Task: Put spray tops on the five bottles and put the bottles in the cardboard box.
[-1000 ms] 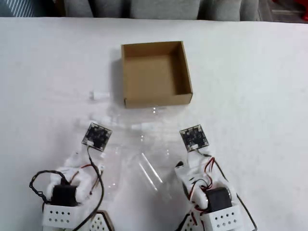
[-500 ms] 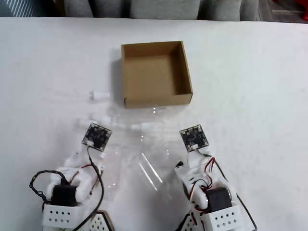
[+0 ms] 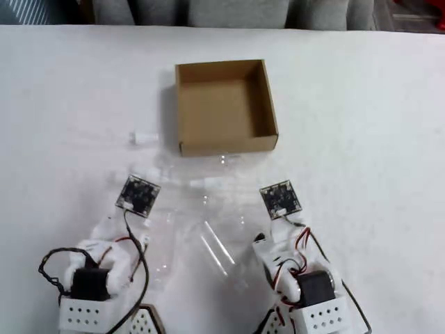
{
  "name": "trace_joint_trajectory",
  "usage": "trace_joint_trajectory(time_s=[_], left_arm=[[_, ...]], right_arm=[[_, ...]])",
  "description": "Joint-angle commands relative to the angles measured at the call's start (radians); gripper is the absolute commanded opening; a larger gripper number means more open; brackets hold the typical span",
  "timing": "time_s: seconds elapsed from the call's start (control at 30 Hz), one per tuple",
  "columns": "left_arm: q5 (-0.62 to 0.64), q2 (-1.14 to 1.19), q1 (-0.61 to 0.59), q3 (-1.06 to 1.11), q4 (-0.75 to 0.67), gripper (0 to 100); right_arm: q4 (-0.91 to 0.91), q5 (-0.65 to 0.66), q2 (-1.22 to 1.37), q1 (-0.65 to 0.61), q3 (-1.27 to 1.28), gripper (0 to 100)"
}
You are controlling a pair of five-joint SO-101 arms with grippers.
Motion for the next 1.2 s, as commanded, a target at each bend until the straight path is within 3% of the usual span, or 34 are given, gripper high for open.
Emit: trace_joint_trajectory(time_s=[0.0,0.47,0.87,1.03,1.17], left_arm=[[-0.008,-0.012,-0.010,-0.157,0.005,2],[-0.008,0.018,-0.008,-0.489,0.015,2],[-0.006,0.570,0.002,-0.755,0.014,2],[-0.012,0.662,0.101,-0.778,0.012,2],[-0.158,0.697,0.216,-0.778,0.017,2]], right_arm=[[0.002,-0.005,-0.007,-0.001,0.009,5.7],[0.004,-0.003,-0.008,0.140,0.009,5.7],[0.004,-0.005,-0.008,0.133,0.009,5.6],[0.004,-0.005,-0.008,0.136,0.009,5.6],[0.002,-0.003,-0.008,0.223,0.009,5.6]])
